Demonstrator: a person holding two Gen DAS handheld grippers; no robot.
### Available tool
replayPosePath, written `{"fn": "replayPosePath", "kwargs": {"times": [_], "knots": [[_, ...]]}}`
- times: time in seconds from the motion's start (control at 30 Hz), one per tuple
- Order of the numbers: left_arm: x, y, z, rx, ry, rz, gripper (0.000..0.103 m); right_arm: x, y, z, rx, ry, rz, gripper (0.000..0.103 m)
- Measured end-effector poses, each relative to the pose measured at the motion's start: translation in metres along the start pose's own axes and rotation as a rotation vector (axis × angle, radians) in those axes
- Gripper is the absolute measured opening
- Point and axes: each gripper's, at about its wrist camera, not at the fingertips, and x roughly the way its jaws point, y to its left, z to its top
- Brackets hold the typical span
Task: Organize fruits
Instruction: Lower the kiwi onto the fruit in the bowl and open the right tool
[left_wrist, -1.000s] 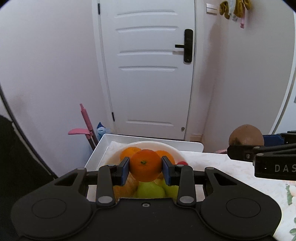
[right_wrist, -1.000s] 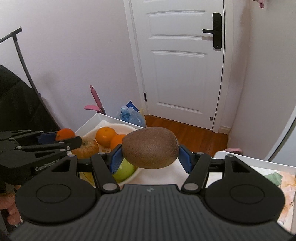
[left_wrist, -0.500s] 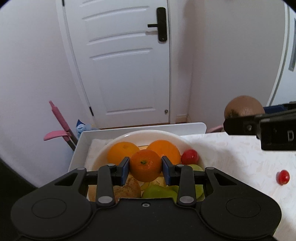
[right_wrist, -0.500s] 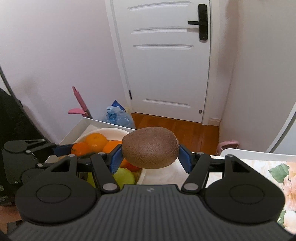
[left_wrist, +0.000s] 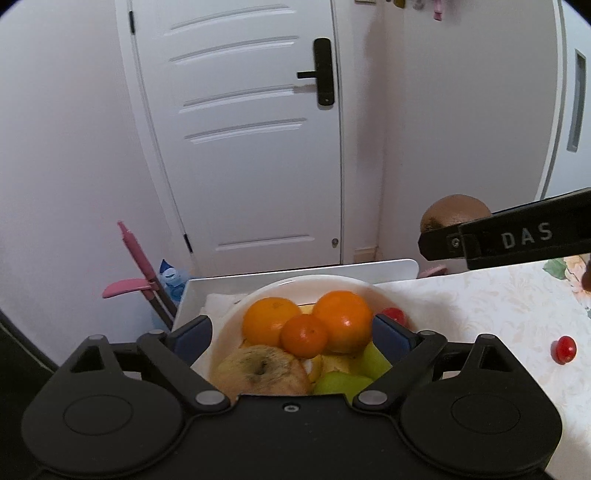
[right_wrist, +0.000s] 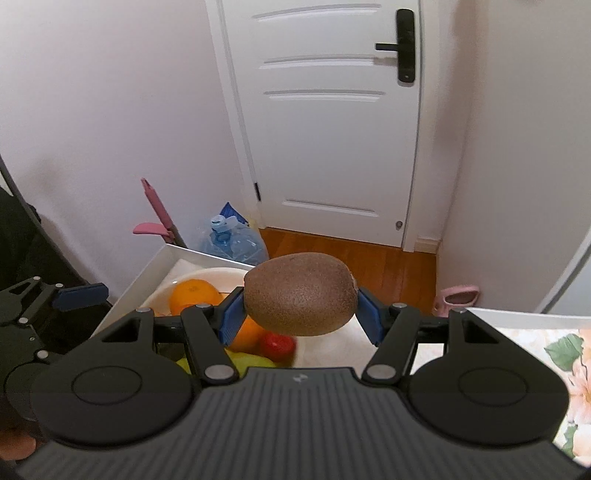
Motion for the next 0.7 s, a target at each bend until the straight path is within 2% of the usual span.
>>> {"fn": "replayPosePath", "kwargs": {"times": [0.3,0.7], "knots": [[-0.02,0.023,-0.003,-0.057,-0.012,0.046,0.096,0.023,0.026,0.013,-0.053,0.016,0.058,0.078],[-0.025,0.048,-0.014,-0.09,0.008,0.093,0.096,0.095,0.05,0.012,-0.025,0.104,0.093,0.078]]}}
